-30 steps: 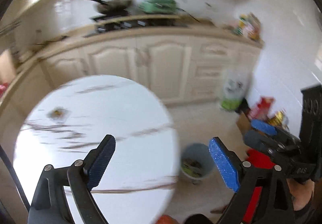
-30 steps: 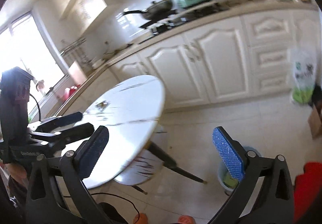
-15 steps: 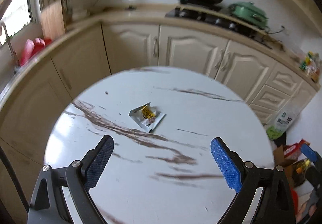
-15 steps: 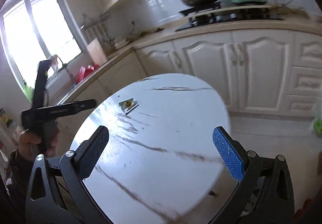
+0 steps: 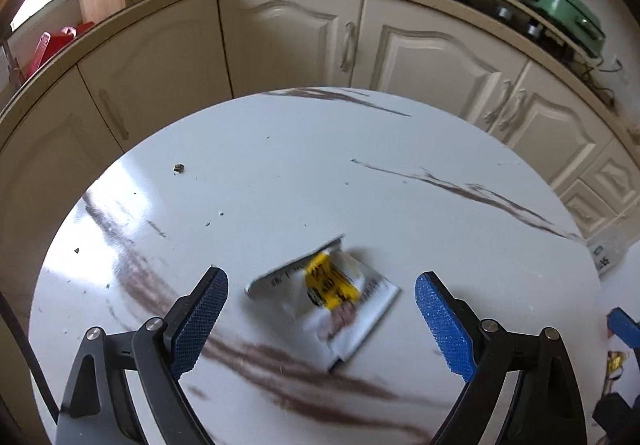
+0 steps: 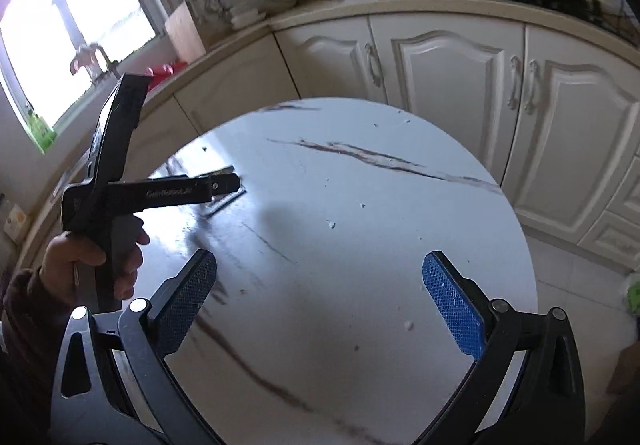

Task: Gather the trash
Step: 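Grasp the small silver packet with the left tool, then carry the silver packet to the blue bucket and open the left tool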

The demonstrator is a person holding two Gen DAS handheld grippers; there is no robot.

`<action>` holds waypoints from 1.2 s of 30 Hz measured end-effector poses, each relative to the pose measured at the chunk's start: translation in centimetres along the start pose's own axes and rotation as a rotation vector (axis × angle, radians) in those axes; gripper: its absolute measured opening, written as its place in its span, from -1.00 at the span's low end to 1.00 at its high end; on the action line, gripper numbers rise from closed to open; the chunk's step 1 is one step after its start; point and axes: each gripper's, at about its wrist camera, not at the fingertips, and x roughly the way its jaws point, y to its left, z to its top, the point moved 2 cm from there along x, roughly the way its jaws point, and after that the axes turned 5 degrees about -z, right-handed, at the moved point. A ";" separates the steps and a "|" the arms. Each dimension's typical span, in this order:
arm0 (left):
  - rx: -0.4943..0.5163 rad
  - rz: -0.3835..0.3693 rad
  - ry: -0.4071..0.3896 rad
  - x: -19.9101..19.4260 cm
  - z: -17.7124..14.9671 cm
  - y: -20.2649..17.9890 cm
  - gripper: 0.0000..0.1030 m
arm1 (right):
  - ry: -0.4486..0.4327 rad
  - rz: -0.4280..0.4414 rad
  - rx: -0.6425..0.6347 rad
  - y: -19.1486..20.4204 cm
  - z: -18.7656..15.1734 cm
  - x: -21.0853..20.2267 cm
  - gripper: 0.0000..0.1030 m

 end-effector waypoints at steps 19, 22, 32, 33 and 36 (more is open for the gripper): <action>0.109 -0.002 -0.007 -1.5 -0.9 -2.9 -0.88 | -0.020 -0.008 0.076 -2.6 -2.3 -3.4 1.00; 0.128 0.005 -0.007 -3.1 -2.7 -3.5 -0.89 | -0.027 -0.001 0.110 -3.4 -3.8 -5.0 1.00; 0.186 -0.093 -0.105 -12.5 -8.1 -9.9 -0.89 | -0.076 0.003 0.154 -5.4 -8.6 -11.8 1.00; 0.195 -0.114 -0.125 -13.7 -8.5 -11.3 -0.89 | -0.086 0.000 0.161 -5.8 -9.0 -12.5 1.00; 0.258 -0.166 -0.168 -16.4 -10.0 -16.0 -0.89 | -0.117 -0.020 0.188 -7.5 -10.6 -15.1 1.00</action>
